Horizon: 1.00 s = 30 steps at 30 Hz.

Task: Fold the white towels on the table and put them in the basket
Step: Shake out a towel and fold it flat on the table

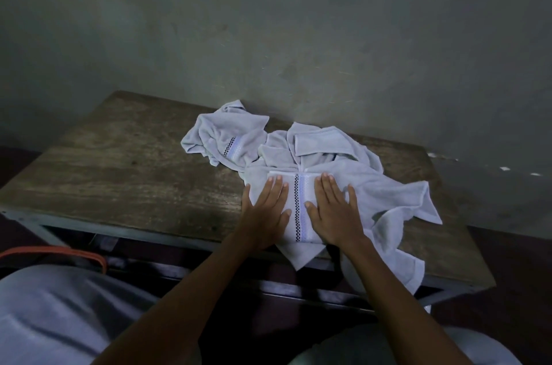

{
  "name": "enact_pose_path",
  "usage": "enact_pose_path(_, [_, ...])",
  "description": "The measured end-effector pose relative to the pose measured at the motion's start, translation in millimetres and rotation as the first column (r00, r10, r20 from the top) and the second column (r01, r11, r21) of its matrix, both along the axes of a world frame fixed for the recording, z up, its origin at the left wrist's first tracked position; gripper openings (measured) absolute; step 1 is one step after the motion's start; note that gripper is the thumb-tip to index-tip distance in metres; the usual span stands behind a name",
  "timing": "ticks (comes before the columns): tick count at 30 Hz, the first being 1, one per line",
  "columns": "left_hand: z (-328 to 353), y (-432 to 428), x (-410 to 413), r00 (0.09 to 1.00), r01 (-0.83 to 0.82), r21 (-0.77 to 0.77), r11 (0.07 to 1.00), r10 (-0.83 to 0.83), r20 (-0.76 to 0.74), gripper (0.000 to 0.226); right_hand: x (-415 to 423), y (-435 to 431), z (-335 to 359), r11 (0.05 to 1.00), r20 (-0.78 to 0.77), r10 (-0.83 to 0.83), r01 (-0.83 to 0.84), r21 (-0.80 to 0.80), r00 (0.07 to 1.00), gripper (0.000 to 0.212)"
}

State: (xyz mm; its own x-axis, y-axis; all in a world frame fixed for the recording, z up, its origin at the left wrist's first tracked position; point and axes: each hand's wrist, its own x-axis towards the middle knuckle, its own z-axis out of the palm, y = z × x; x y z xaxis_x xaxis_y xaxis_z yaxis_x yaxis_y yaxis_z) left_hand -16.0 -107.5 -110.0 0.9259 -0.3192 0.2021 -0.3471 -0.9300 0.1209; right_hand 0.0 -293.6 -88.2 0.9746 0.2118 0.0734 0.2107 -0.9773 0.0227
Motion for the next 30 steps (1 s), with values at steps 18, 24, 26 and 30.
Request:
enact_pose_path(18, [1,-2,-5,0.987,-0.15,-0.035,0.988,0.152,0.054,0.065,3,-12,4,0.998,0.004,-0.029,0.029,0.06,1.0,0.083])
enact_pose_path(24, [0,7,-10,0.953,-0.275,-0.354,0.894,0.303,0.024,0.066,-4,-24,16,0.96,0.183,-0.186,0.139,0.241,0.965,0.057])
enact_pose_path(26, [6,2,-8,0.945,-0.323,-0.453,0.831,0.31,-0.106,0.076,-5,-20,22,0.935,0.111,-0.223,0.18,0.305,0.969,0.043])
enact_pose_path(30, [9,-4,1,0.925,-0.379,-0.535,0.755,0.299,-0.234,0.082,1,-12,24,0.921,-0.024,-0.231,0.227,0.316,0.973,0.037])
